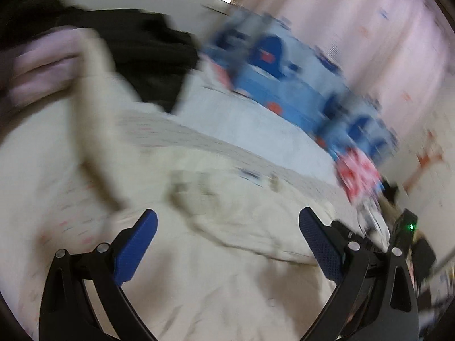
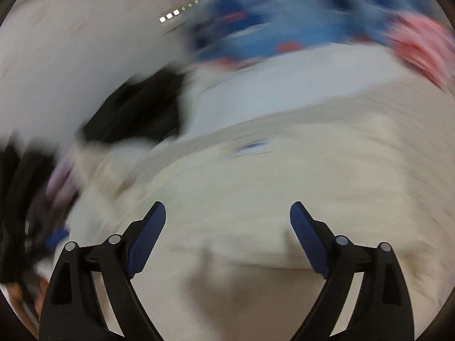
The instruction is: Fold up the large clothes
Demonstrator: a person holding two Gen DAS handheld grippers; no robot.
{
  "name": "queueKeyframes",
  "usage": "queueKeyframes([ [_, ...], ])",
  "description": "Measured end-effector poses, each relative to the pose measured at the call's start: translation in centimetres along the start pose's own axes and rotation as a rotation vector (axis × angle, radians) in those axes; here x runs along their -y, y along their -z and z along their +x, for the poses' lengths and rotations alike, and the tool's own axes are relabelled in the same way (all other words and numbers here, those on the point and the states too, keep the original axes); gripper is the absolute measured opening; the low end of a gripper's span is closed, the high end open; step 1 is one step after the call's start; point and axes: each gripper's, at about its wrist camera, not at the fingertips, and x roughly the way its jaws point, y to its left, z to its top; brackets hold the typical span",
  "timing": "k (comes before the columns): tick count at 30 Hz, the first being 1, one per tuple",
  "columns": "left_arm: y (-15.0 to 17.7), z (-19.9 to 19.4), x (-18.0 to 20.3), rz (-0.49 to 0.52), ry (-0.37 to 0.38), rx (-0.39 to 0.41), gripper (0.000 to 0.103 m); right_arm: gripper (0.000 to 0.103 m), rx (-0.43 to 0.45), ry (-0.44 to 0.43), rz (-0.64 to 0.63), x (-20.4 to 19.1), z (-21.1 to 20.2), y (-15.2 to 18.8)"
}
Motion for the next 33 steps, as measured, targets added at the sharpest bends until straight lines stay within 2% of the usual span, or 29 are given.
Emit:
queueKeyframes([
  [1,-0.5,1.4,1.0,0.035,0.027,-0.010,0.095,0.086,0.020,-0.018,0.148,3.1,-0.4,-0.6],
  [2,-1.0,2.9,1.8,0.069,0.036,-0.020,0.095,0.086,0.027,-0.035,0.231,5.0,-0.3,-0.6],
  [4,-1.9,7.2,2.9,0.118,-0.013,-0.066,0.095,0.086,-0.002,-0.052,0.325,7.6,0.6,-0.4],
  [6,-2.2,10.6,2.3,0.103,-0.034,-0.112,0.095,0.086,-0.050,-0.025,0.348,9.0,1.6,-0.2],
  [8,-1.9,13.6,0.6,0.061,-0.097,-0.177,0.095,0.086,-0.119,0.029,0.381,10.2,3.1,0.5],
  [10,-0.7,17.2,-2.5,0.001,-0.212,-0.286,0.095,0.086,-0.147,0.051,0.388,10.8,3.5,0.9],
  [11,0.2,18.5,-3.6,0.000,-0.236,-0.332,0.094,0.086,-0.158,0.059,0.382,10.5,3.7,1.1],
  [13,1.6,19.3,-2.7,0.134,-0.277,-0.343,0.094,0.086,-0.174,0.098,0.360,9.4,4.0,1.1],
  [15,1.7,18.4,-1.3,0.187,-0.307,-0.354,0.094,0.087,-0.177,0.119,0.356,8.9,4.2,1.2],
  [16,1.4,17.6,-0.8,0.182,-0.285,-0.356,0.094,0.088,-0.179,0.112,0.369,8.8,4.3,1.3],
  [17,0.8,16.3,-0.5,0.177,-0.254,-0.341,0.094,0.089,-0.179,0.104,0.385,8.7,4.5,1.2],
  [18,-0.2,13.6,-0.1,0.179,-0.237,-0.275,0.094,0.089,-0.182,0.098,0.398,8.5,4.4,1.3],
  [20,-2.0,9.3,-0.2,0.171,-0.248,-0.160,0.095,0.090,-0.185,0.082,0.416,9.0,4.2,1.1],
  [21,-3.6,6.7,-0.8,0.148,-0.279,-0.090,0.096,0.090,-0.181,0.071,0.426,9.2,3.8,1.0],
  [25,-10.6,1.3,-4.7,0.008,-0.425,0.068,0.096,0.090,-0.183,0.030,0.454,9.1,3.7,1.0],
  [29,-18.5,0.7,-8.0,-0.065,-0.469,0.084,0.096,0.090,-0.197,0.018,0.442,8.4,4.1,1.1],
  [32,-23.3,0.9,-10.6,-0.108,-0.606,0.092,0.096,0.090,-0.197,0.011,0.448,8.4,4.2,1.0],
  [33,-24.8,1.6,-12.1,-0.148,-0.638,0.046,0.096,0.090,-0.196,0.007,0.453,8.5,4.1,1.1],
])
